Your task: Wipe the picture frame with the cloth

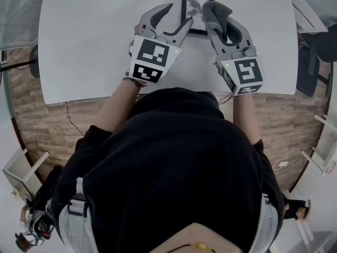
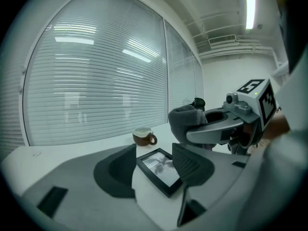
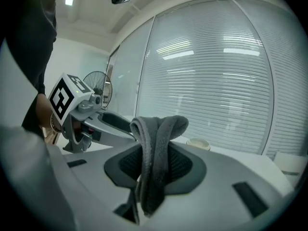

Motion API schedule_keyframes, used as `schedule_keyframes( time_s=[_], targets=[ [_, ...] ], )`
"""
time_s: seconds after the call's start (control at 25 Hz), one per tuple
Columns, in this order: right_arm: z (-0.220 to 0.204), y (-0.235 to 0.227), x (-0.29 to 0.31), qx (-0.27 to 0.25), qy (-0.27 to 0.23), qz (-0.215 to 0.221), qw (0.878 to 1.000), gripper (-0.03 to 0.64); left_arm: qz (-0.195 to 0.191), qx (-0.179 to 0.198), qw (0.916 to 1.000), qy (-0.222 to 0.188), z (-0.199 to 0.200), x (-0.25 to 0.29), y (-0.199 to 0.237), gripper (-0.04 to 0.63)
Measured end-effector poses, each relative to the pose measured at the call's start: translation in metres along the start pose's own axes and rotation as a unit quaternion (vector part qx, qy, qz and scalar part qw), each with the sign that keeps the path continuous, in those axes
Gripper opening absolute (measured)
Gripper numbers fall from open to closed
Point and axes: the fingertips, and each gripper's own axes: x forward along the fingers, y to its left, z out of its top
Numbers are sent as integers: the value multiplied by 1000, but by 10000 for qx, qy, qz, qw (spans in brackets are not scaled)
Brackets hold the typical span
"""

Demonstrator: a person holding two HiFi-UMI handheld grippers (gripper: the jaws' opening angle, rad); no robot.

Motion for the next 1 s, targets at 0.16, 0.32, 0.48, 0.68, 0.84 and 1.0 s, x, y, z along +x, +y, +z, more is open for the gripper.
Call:
schedule_keyframes(
  time_s=[0.16,0.32,0.48,0.68,0.84,1.0],
  targets=[
    [14,3,-8,407,-342,-30,9986,107,-26,4,9998,-191,10,-9,0,215],
    [31,14,-13,384,-580,-36,9976,107,-36,13,9994,-331,17,-23,2,204],
    [42,19,-17,278,-688,-84,9972,107,-54,31,9992,-406,22,-29,3,201],
    [57,21,-19,288,-904,-204,9953,107,-110,42,9984,-561,31,-38,7,192],
    [65,16,-21,265,-1060,-298,9936,107,-146,47,9974,-706,41,-42,9,179],
    [74,14,-27,247,-1179,-375,9920,107,-129,188,9970,-745,45,-44,10,160]
  ],
)
